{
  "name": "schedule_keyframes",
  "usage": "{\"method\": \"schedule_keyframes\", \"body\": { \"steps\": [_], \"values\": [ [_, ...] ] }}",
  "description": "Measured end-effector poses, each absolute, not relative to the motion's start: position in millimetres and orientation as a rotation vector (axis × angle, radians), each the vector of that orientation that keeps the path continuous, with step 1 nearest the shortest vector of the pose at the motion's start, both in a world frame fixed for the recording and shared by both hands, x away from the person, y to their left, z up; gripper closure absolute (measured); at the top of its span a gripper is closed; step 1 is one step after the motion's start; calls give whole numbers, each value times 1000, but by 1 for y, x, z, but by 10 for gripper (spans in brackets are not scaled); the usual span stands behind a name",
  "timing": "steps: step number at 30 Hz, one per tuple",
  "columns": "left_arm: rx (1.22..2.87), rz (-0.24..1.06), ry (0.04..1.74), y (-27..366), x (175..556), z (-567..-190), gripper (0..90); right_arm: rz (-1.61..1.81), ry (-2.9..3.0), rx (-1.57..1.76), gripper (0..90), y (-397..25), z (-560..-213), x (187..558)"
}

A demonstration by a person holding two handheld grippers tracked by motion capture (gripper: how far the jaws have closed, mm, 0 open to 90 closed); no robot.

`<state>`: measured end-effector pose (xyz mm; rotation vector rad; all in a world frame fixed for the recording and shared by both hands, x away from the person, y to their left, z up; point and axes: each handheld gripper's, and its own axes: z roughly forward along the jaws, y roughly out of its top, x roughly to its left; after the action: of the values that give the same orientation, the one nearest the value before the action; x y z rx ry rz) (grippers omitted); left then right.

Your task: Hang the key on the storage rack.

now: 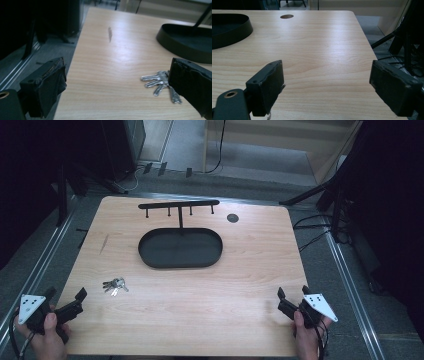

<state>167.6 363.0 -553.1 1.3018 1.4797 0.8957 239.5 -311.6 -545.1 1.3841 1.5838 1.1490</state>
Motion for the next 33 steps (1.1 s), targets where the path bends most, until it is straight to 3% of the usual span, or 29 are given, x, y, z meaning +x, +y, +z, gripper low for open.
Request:
{"method": "schedule_keyframes", "body": {
  "steps": [2,3,4,15,16,20,25,33],
  "values": [
    [1295,942,1474,363,167,-553,100,1146,1587,1385,123,-312,-545,240],
    [1290,962,1493,362,168,-553,219,1149,1588,1386,124,-312,-545,240],
    [1290,955,1510,363,170,-553,226,1153,1594,1388,124,-312,-545,240],
    [1418,804,1480,357,177,-523,104,1167,1600,1419,126,-314,-545,241],
    [1480,753,1470,352,184,-514,104,1169,1601,1419,126,-314,-545,241],
    [1601,768,1468,340,193,-498,140,1170,1606,1418,127,-315,-545,241],
    [1911,660,1420,320,219,-473,147,1178,1609,1423,127,-316,-545,242],
    [2115,551,1427,309,248,-454,184,1187,1610,1434,128,-316,-545,242]
  ]
}}
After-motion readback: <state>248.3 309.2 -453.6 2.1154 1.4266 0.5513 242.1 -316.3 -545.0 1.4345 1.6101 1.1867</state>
